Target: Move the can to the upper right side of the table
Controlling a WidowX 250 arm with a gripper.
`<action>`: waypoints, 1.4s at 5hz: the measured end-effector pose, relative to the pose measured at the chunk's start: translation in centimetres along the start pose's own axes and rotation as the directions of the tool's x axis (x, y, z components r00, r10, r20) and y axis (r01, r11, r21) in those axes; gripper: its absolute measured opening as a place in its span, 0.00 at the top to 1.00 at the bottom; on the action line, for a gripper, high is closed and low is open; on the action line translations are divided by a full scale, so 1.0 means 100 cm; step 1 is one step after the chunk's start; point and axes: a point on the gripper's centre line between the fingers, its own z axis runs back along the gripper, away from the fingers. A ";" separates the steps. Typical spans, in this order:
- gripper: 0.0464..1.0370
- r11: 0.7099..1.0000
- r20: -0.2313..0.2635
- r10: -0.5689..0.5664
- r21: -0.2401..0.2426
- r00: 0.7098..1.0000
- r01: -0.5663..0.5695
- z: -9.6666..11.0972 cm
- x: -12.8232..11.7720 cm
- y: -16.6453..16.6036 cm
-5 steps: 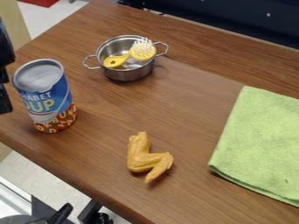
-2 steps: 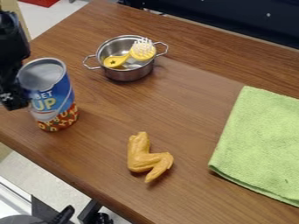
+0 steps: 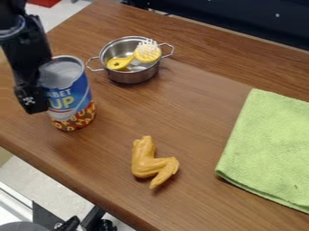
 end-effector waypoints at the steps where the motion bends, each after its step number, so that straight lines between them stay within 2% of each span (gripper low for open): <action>1: 0.04 1.000 -0.001 -0.005 -0.003 1.000 0.005 -0.001 0.012 -0.003; 2: 0.04 1.000 0.028 0.024 0.015 0.999 -0.024 -0.004 0.028 -0.007; 3: 0.04 1.000 0.049 0.001 -0.019 0.999 0.000 -0.009 0.047 -0.020; 4: 0.04 0.999 0.059 -0.017 -0.029 0.998 0.019 -0.008 0.062 -0.028; 5: 0.04 0.998 0.064 -0.017 -0.066 0.998 0.021 -0.007 0.069 -0.038; 6: 0.04 0.998 0.076 -0.010 -0.066 0.997 0.015 -0.005 0.077 -0.039; 7: 0.04 0.997 0.111 0.035 -0.075 0.993 -0.027 -0.003 0.091 -0.044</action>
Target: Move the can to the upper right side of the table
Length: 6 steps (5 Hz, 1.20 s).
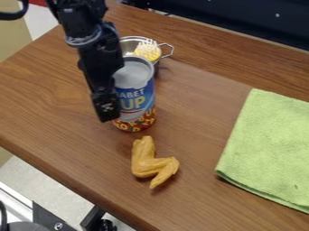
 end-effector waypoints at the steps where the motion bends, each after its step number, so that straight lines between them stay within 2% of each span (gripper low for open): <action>1: 0.04 0.999 0.034 0.042 -0.008 0.999 -0.041 0.006 0.014 -0.001; 3: 0.04 0.993 0.061 0.121 0.009 0.991 -0.122 0.008 0.038 -0.010; 5: 0.04 0.984 0.077 0.173 0.025 0.982 -0.176 0.001 0.058 -0.018; 6: 0.04 0.969 0.082 0.243 0.026 0.967 -0.245 -0.006 0.074 -0.016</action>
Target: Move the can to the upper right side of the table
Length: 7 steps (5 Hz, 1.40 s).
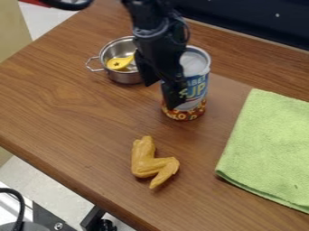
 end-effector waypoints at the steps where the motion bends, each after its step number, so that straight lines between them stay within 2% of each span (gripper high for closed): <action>1: 0.04 1.000 0.001 0.030 0.002 1.000 -0.030 -0.002 0.013 0.000; 3: 0.04 0.997 0.017 0.072 0.008 0.997 -0.072 -0.003 0.029 0.000; 4: 0.04 0.992 0.054 0.119 0.033 0.991 -0.121 -0.001 0.039 0.007; 7: 0.04 0.982 0.037 0.187 0.035 0.982 -0.188 -0.009 0.068 0.022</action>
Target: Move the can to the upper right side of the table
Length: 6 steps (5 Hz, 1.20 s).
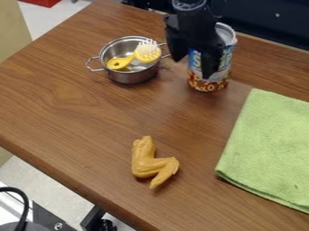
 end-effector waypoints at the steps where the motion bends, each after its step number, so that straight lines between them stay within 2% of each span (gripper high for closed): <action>1: 0.04 1.000 0.003 0.013 0.006 1.000 -0.013 -0.003 0.009 0.003; 3: 0.04 0.999 -0.016 0.044 0.012 0.999 -0.044 0.000 0.002 0.008; 4: 0.04 0.995 0.004 0.102 -0.013 0.995 -0.102 0.027 0.000 0.013; 5: 0.04 0.992 0.039 0.128 -0.024 0.991 -0.127 0.040 -0.003 0.018; 6: 0.04 0.990 0.007 0.142 0.018 0.990 -0.142 0.039 -0.018 0.022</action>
